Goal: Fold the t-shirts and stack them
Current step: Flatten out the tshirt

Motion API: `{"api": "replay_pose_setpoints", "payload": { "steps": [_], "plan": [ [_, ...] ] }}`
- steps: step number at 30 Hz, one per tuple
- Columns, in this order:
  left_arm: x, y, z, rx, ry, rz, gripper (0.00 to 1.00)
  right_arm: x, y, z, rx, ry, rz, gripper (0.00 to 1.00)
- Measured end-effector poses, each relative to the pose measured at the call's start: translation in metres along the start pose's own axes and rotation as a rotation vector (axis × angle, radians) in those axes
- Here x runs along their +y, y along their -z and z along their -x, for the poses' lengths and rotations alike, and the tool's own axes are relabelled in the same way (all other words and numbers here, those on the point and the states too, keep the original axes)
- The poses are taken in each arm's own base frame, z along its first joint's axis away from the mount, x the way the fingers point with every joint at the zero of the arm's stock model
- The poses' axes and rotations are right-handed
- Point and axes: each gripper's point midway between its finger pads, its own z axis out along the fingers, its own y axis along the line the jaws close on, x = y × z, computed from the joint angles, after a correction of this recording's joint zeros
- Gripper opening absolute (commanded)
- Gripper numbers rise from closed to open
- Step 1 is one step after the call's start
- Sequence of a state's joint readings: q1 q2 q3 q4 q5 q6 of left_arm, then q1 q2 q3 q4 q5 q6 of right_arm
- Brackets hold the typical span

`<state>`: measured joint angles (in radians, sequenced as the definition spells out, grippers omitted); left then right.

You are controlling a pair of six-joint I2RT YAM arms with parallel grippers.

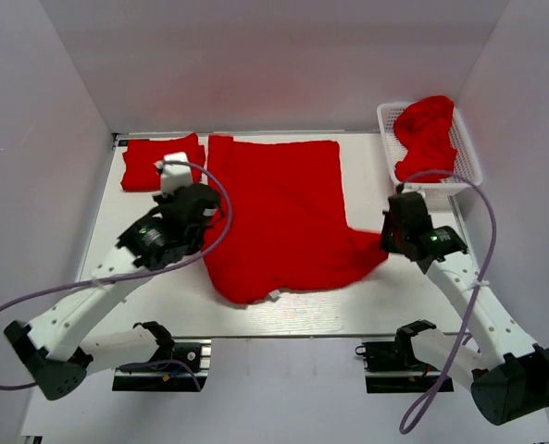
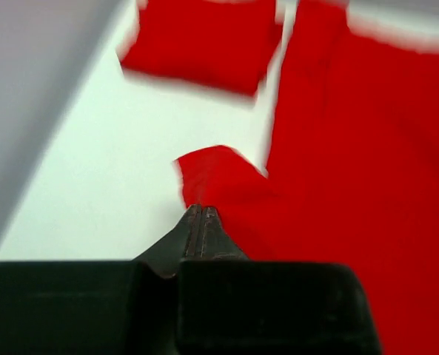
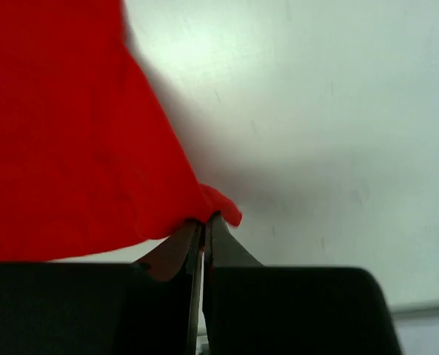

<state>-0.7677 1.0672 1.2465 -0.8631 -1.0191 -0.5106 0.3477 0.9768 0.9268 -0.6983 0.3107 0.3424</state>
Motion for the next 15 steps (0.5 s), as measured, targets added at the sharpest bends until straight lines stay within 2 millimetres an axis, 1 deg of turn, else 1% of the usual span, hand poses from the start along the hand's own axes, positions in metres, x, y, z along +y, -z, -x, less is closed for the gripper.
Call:
{"api": "replay_pose_setpoints", "payload": {
  "steps": [1,2,3,4,5,6,7,8,9,10,11,12,14,15],
  "plan": [
    [-0.005,-0.005,-0.026,0.069,-0.023,-0.003,0.00,-0.007,-0.005,-0.027,0.084,-0.009,-0.032,0.04],
    [-0.009,-0.010,-0.053,0.141,-0.045,0.001,0.00,-0.013,-0.006,-0.049,0.154,-0.021,-0.061,0.15],
    [-0.014,-0.013,-0.084,0.226,-0.081,0.014,0.00,-0.018,-0.005,-0.062,0.199,-0.036,-0.084,0.27],
    [-0.016,-0.016,-0.112,0.304,-0.113,0.034,0.00,-0.021,-0.004,-0.070,0.224,-0.053,-0.105,0.38],
    [-0.014,-0.018,-0.141,0.385,-0.146,0.066,0.00,-0.024,-0.003,-0.073,0.233,-0.067,-0.124,0.51],
    [-0.009,-0.016,-0.168,0.458,-0.180,0.103,0.00,-0.027,-0.002,-0.075,0.236,-0.083,-0.144,0.70],
    [-0.001,-0.013,-0.191,0.524,-0.205,0.145,0.00,-0.029,-0.001,-0.076,0.237,-0.099,-0.162,0.77],
    [0.014,-0.007,-0.212,0.588,-0.224,0.196,0.00,-0.032,-0.001,-0.076,0.237,-0.103,-0.181,0.84],
    [0.024,-0.002,-0.222,0.620,-0.229,0.230,0.05,-0.034,-0.002,-0.077,0.237,-0.111,-0.197,0.90],
    [0.035,0.004,-0.227,0.646,-0.217,0.271,0.17,-0.035,-0.003,-0.077,0.245,-0.111,-0.213,0.90],
    [0.042,0.007,-0.227,0.656,-0.190,0.300,0.46,-0.036,-0.004,-0.077,0.252,-0.107,-0.224,0.90],
    [0.045,0.008,-0.225,0.650,-0.153,0.316,0.61,-0.037,-0.005,-0.076,0.261,-0.101,-0.236,0.90],
    [0.049,0.009,-0.217,0.629,-0.063,0.339,1.00,-0.036,-0.007,-0.072,0.270,-0.095,-0.245,0.90],
    [0.051,0.010,-0.213,0.618,-0.027,0.348,1.00,-0.034,-0.008,-0.067,0.266,-0.093,-0.243,0.90]
  ]
}}
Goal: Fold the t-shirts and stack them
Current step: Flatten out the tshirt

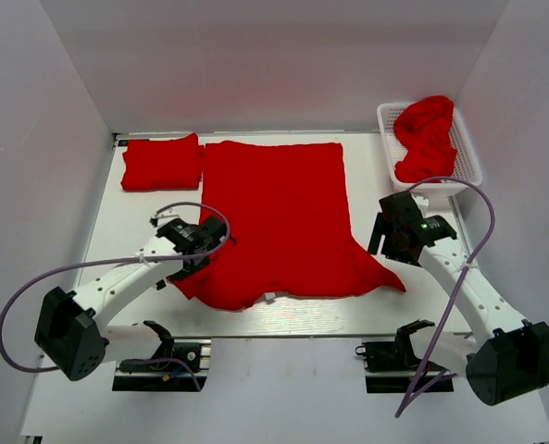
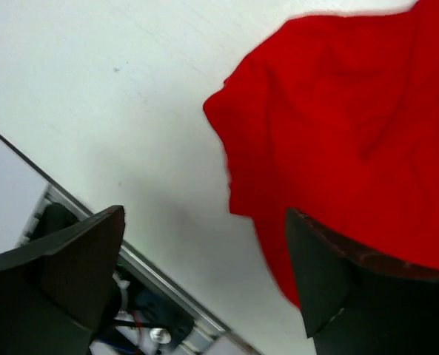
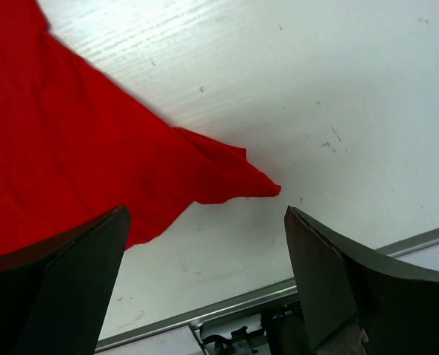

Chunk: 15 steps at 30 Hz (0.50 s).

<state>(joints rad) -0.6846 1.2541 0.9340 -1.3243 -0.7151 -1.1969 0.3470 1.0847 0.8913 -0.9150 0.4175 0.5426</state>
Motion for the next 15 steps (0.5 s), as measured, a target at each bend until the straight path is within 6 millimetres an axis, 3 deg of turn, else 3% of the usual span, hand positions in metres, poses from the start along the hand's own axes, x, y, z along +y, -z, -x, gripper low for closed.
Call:
{"api": "replay_pose_setpoints", "payload": {
  "steps": [6,9,12,15],
  "plan": [
    [-0.006,0.018,0.029,-0.026,0.150,-0.048,1.00,0.024,0.014,0.031,-0.075,0.034,0.117,0.90],
    [-0.018,0.029,0.047,-0.042,0.117,-0.069,1.00,0.042,0.020,0.046,-0.101,0.071,0.197,0.90],
    [-0.048,0.036,0.064,-0.052,0.018,-0.142,1.00,0.064,0.019,0.065,-0.111,0.113,0.262,0.90],
    [-0.098,0.033,0.063,-0.028,-0.102,-0.268,1.00,0.091,0.012,0.085,-0.119,0.158,0.318,0.90]
  ]
}}
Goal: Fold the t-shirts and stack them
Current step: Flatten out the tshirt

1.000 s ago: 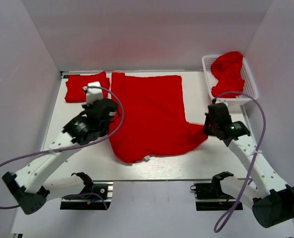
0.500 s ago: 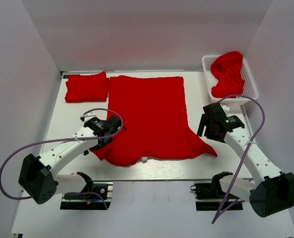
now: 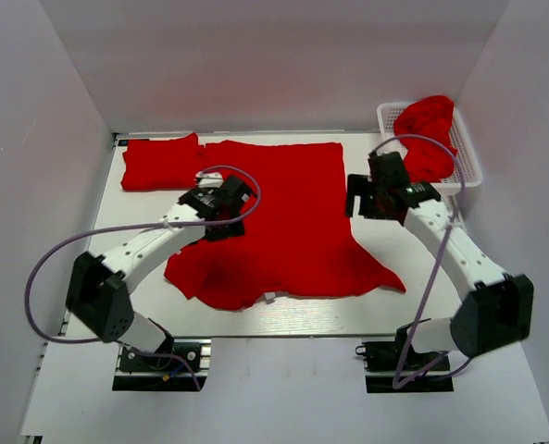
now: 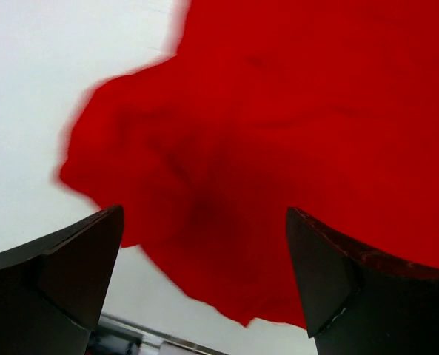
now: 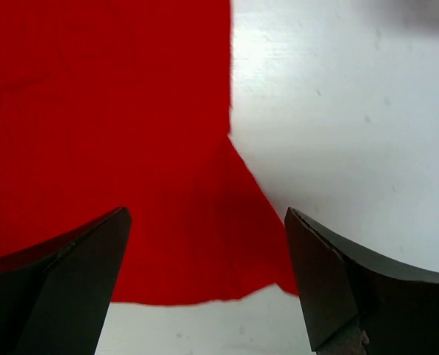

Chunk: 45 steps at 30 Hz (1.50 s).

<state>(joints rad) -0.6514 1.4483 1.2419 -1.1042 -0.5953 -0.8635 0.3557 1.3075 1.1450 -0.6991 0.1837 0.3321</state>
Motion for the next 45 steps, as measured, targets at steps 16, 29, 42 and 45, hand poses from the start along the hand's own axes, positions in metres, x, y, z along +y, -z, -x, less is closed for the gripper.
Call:
{"api": "replay_pose_setpoints", "payload": {
  "steps": [16,29,42,45],
  "plan": [
    [-0.083,-0.061,-0.093,0.285,-0.169,-0.333,1.00,0.090,-0.190,0.082,0.065,0.134,0.167,0.90],
    [-0.058,-0.077,-0.109,0.404,0.036,-0.240,1.00,0.053,-0.167,-0.022,0.180,-0.041,0.105,0.90],
    [-0.169,-0.123,-0.022,0.393,-0.141,-0.347,1.00,0.031,-0.045,-0.170,0.230,-0.303,0.242,0.90],
    [-0.210,-0.126,0.000,0.323,-0.184,-0.458,1.00,0.042,-0.031,-0.189,0.295,-0.242,0.291,0.90]
  ]
}}
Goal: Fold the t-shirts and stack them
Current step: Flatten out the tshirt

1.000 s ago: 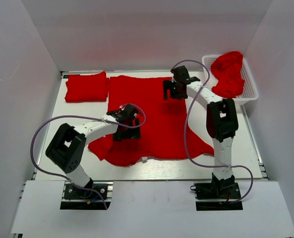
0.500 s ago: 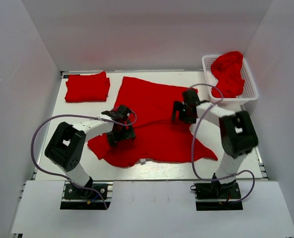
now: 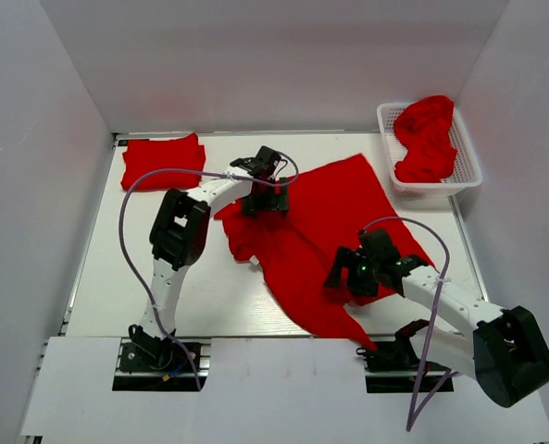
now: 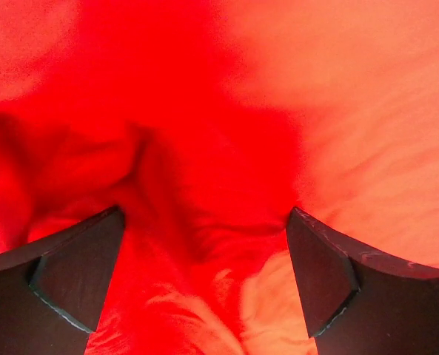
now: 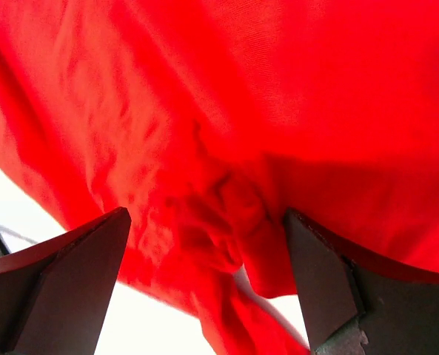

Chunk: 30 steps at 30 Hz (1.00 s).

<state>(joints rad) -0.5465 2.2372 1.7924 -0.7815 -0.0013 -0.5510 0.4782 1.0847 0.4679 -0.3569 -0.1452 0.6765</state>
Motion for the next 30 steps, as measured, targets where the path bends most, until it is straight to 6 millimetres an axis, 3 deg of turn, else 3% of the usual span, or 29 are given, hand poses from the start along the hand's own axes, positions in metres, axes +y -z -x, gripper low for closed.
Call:
{"api": "replay_pose_setpoints", "payload": {
  "steps": [4,7,9,12,15,18,21,25,30],
  "plan": [
    [0.000,0.004,-0.009,-0.025,-0.058,-0.021,1.00,0.010,0.005,-0.027,0.097,0.083,0.044,0.90],
    [0.017,0.018,-0.036,-0.005,-0.073,0.008,1.00,0.011,0.011,-0.037,0.160,0.128,0.023,0.90],
    [0.034,0.035,-0.060,0.023,-0.082,0.037,1.00,0.017,0.018,-0.028,0.161,0.147,0.003,0.90],
    [0.038,0.062,-0.066,-0.008,-0.096,0.037,1.00,0.033,0.025,0.004,0.090,0.169,-0.028,0.90],
    [0.031,0.090,-0.057,-0.087,-0.100,-0.002,1.00,0.057,0.030,0.056,-0.033,0.168,-0.068,0.90],
    [0.026,0.104,-0.059,-0.130,-0.101,-0.044,1.00,0.072,0.026,0.101,-0.142,0.152,-0.103,0.90],
    [0.019,0.097,-0.068,-0.116,-0.114,-0.064,1.00,0.072,0.015,0.138,-0.206,0.126,-0.172,0.90],
    [0.009,0.072,-0.085,-0.056,-0.152,-0.050,1.00,0.061,-0.005,0.181,-0.259,0.091,-0.279,0.90],
    [0.012,0.040,-0.113,0.041,-0.182,0.008,1.00,0.032,-0.025,0.206,-0.258,0.042,-0.383,0.90]
  ]
}}
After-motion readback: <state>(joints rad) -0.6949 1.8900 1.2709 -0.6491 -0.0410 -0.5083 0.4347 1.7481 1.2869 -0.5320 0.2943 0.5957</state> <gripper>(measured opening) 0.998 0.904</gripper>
